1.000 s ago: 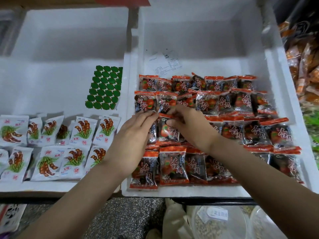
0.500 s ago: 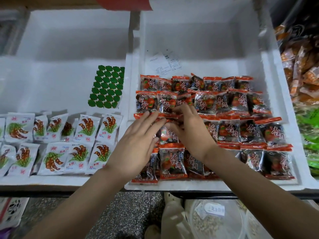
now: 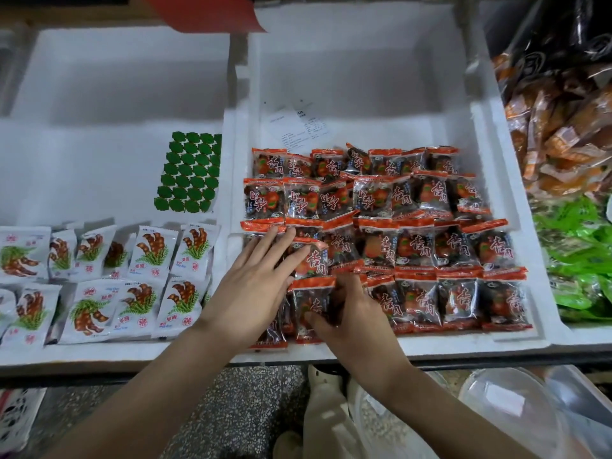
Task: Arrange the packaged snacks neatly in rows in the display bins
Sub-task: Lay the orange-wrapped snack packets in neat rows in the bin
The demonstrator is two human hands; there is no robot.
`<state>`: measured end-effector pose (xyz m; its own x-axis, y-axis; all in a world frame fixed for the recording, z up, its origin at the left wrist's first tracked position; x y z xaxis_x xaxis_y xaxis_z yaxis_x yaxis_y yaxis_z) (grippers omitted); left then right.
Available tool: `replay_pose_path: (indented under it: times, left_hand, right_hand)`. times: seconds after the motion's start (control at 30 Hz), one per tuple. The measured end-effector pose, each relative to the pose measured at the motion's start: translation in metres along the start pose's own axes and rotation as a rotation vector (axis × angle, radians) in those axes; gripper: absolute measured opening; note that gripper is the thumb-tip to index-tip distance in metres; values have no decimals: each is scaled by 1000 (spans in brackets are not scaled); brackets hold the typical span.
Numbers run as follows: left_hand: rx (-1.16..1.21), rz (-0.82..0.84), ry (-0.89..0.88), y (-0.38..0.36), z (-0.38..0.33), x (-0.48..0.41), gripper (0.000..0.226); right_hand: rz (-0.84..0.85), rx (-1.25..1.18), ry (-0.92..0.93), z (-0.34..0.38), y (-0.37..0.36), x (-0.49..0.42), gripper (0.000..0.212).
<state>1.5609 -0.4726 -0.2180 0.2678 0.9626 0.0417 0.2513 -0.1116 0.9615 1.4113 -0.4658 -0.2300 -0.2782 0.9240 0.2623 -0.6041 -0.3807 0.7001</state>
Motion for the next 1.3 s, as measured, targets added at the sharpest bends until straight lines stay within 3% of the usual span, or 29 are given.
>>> replay_pose_path:
  times: [0.13, 0.23, 0.33, 0.43, 0.63, 0.77, 0.97, 1.1, 1.3]
  left_hand:
    - [-55, -30, -9, -1, 0, -1, 47]
    - [-87, -61, -10, -2, -1, -2, 45]
    - [-110, -83, 3, -1, -7, -5, 44]
    - [-115, -79, -43, -4, -16, -10, 52]
    - [-183, -143, -79, -8, -18, -14, 52]
    - [-157, -175, -75, -10, -14, -12, 54]
    - [-122, -147, -66, -12, -10, -11, 57]
    - [-106, -134, -68, -9, -12, -11, 57]
    - [-17, -149, -102, 5, -11, -4, 57]
  right_hand:
    - [50, -154, -34, -2, 23, 2, 23]
    - [-48, -336, -54, -9, 60, -8, 25]
    - [-143, -187, -28, -12, 85, -31, 22]
    - [-101, -70, -19, -8, 81, -53, 15]
    - [-75, -10, -43, 3, 63, -64, 46]
    - [-105, -69, -34, -1, 54, -64, 55]
    - [-159, 288, 9, -2, 51, -61, 63]
    - [-204, 380, 154, 1, 49, -57, 67]
    - [-295, 536, 372, 4, 44, -48, 55]
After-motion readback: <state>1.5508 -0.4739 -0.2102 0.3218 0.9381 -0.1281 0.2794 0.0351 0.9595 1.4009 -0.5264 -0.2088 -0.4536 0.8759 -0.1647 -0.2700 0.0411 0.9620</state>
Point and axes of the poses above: each hand's wrist, its own x-axis away from the middle knuckle, its own y-axis out of the back of the hand, z = x × y, the point moved 4 cm from there along -x, towards the middle knuckle, and after that the axes turned 4 degrees about x, right-handed, at the moved point
